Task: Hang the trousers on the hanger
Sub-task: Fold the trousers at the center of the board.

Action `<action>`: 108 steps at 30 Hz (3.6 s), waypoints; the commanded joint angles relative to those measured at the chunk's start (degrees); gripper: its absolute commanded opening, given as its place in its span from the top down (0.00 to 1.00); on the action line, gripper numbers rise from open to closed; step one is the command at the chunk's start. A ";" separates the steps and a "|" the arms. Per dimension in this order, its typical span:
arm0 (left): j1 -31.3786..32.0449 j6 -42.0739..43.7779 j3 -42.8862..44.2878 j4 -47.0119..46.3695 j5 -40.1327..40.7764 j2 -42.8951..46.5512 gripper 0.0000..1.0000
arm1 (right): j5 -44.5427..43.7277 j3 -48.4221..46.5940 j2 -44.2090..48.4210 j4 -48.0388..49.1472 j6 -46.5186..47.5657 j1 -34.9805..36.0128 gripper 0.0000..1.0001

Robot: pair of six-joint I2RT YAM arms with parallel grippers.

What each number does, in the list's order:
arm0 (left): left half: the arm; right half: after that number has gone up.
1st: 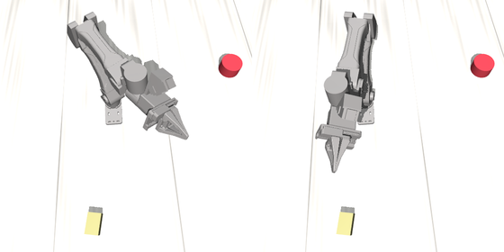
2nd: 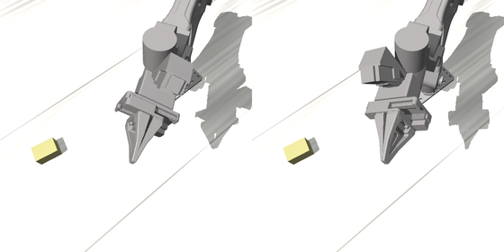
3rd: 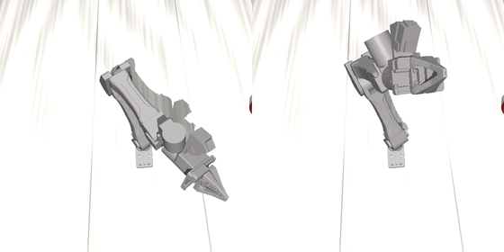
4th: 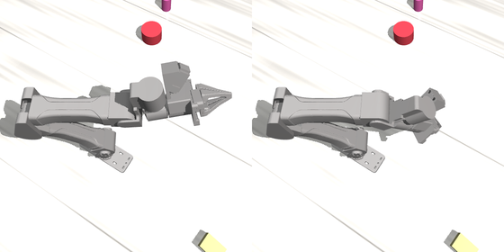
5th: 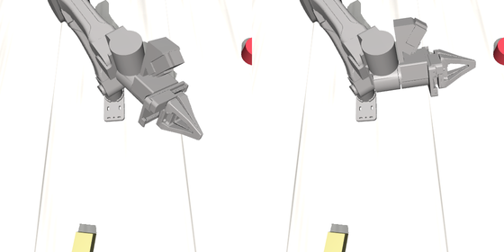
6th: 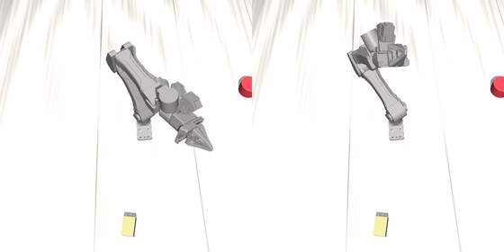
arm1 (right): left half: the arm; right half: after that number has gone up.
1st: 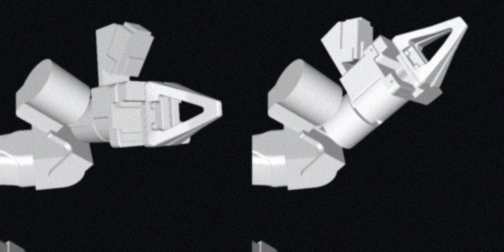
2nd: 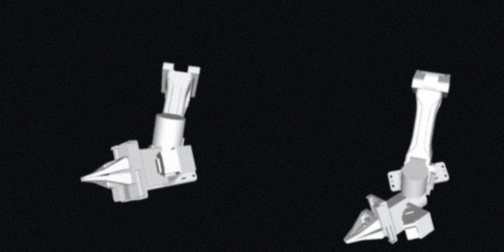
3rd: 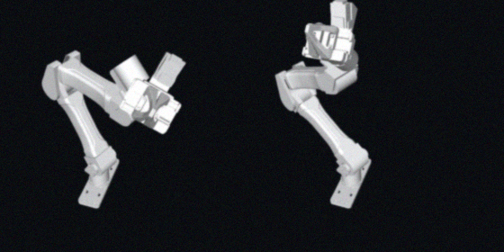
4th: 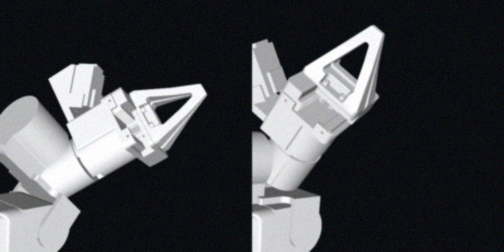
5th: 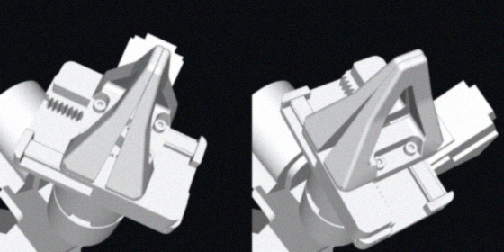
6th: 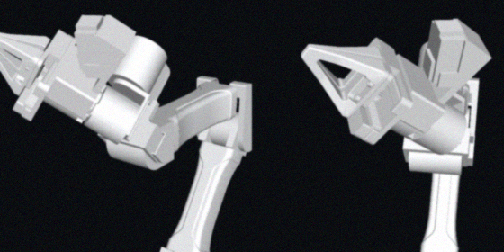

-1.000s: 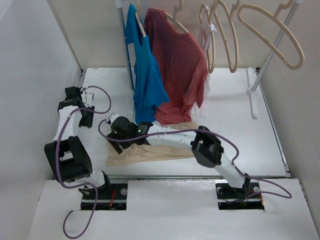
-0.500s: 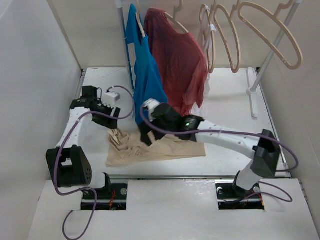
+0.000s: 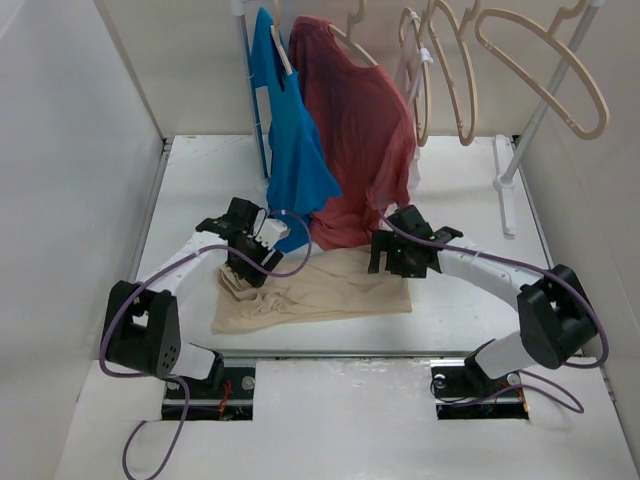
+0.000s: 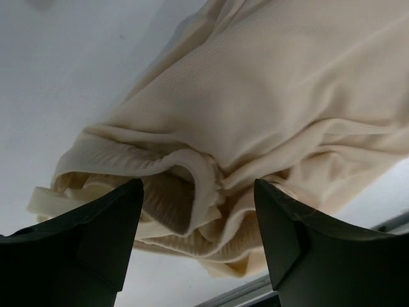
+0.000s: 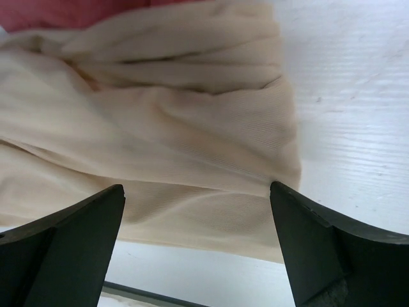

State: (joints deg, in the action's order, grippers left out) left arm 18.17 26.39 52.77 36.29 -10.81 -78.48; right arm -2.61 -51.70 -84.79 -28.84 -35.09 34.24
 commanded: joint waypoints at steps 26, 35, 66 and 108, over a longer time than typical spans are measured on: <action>0.20 17.29 -8.39 17.41 8.43 19.85 1.00 | 8.32 -3.06 -11.37 14.77 -2.08 -17.97 1.00; -0.95 24.50 -11.46 16.63 6.68 23.28 1.00 | 11.31 3.45 -2.22 18.99 -8.59 -24.66 1.00; -6.57 5.86 -4.70 -11.59 -0.53 0.36 0.16 | 16.84 20.66 17.21 5.89 -7.44 -23.26 0.12; 4.14 24.06 -14.25 3.90 -2.30 18.44 0.29 | 16.14 4.34 3.16 6.51 0.37 -24.31 0.16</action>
State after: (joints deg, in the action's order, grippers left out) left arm 19.81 49.47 43.16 39.46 -15.35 -61.67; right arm 11.22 -43.70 -78.48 -28.64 -38.59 10.48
